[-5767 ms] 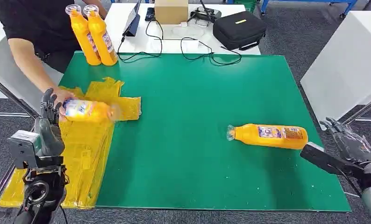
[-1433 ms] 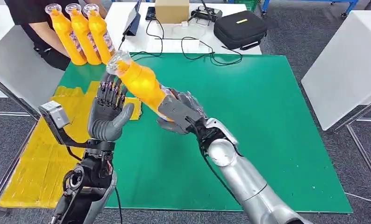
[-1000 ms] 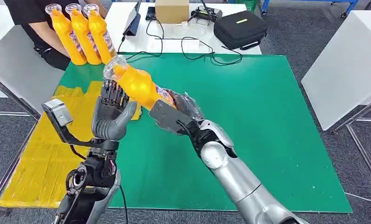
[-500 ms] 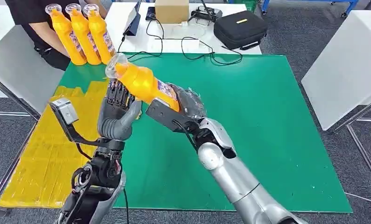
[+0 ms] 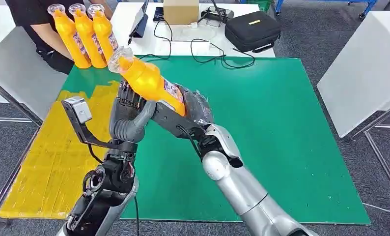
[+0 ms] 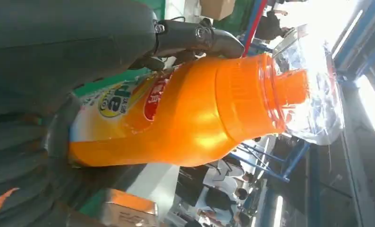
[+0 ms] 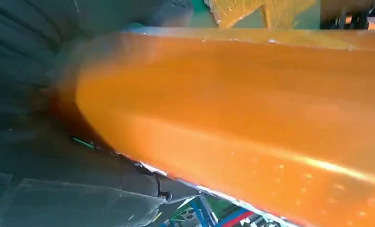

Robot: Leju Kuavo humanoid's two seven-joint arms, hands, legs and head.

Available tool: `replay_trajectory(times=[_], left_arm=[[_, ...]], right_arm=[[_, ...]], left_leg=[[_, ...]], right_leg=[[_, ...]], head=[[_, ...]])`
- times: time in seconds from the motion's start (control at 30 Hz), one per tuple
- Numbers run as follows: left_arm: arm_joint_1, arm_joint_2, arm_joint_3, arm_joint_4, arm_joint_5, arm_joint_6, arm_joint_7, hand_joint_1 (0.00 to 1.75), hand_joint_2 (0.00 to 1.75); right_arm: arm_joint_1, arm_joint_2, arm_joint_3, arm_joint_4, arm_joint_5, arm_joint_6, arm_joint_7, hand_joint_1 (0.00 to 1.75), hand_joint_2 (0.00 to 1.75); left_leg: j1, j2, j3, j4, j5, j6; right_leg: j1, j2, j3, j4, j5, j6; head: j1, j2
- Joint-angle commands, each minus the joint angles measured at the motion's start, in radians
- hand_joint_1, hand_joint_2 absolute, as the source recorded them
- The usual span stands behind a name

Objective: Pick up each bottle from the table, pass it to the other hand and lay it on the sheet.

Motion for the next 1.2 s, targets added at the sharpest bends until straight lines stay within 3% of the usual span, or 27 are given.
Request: replay_trajectory(times=[0.03, 0.3, 0.57, 0.6, 1.17, 1.2], left_arm=[[-0.008, 0.067, -0.028, 0.081, 0.022, 0.027, -0.013, 0.00, 1.75], [0.029, 0.087, -0.003, 0.057, 0.023, 0.030, -0.025, 0.00, 1.75], [0.008, 0.093, -0.023, 0.071, 0.033, 0.011, -0.028, 0.00, 1.75], [0.004, 0.093, -0.026, 0.070, 0.034, 0.008, -0.034, 1.75, 1.75], [-0.026, 0.079, -0.022, 0.059, 0.045, 0.028, -0.069, 1.75, 1.75], [-0.026, 0.079, -0.022, 0.059, 0.045, 0.028, -0.069, 1.75, 1.75]], right_arm=[[0.033, -0.006, 0.142, -0.010, 0.007, 0.000, -0.021, 1.75, 1.75], [0.028, -0.006, 0.238, -0.016, 0.063, 0.020, -0.028, 1.75, 1.75], [0.013, -0.003, 0.252, -0.003, 0.064, 0.019, -0.021, 1.75, 1.75], [0.010, -0.004, 0.251, -0.003, 0.061, 0.018, -0.019, 1.75, 1.75], [0.030, 0.004, 0.217, -0.001, 0.047, 0.030, -0.005, 1.75, 1.75], [0.030, 0.004, 0.217, -0.001, 0.047, 0.030, -0.005, 1.75, 1.75]], left_leg=[[0.000, 0.002, 0.004, -0.002, -0.001, 0.001], [0.000, 0.002, 0.001, -0.001, -0.001, 0.001], [0.000, 0.001, 0.004, -0.001, -0.002, 0.001], [0.000, 0.001, 0.001, -0.001, -0.001, 0.000], [0.000, -0.001, 0.000, -0.001, 0.000, 0.000], [0.000, 0.000, 0.007, 0.000, -0.003, 0.001]], right_leg=[[0.000, 0.001, 0.004, -0.001, -0.001, -0.002], [0.000, 0.001, 0.001, -0.001, 0.000, -0.002], [0.001, -0.001, 0.004, -0.001, -0.002, -0.004], [0.000, -0.001, 0.001, 0.000, -0.001, -0.002], [0.000, -0.002, 0.000, 0.000, -0.001, -0.002], [0.002, -0.004, 0.007, -0.001, -0.003, -0.005]], head=[[0.000, 0.000], [0.000, 0.000], [0.000, 0.000], [0.000, 0.000], [0.000, 0.000], [0.000, 0.000]])
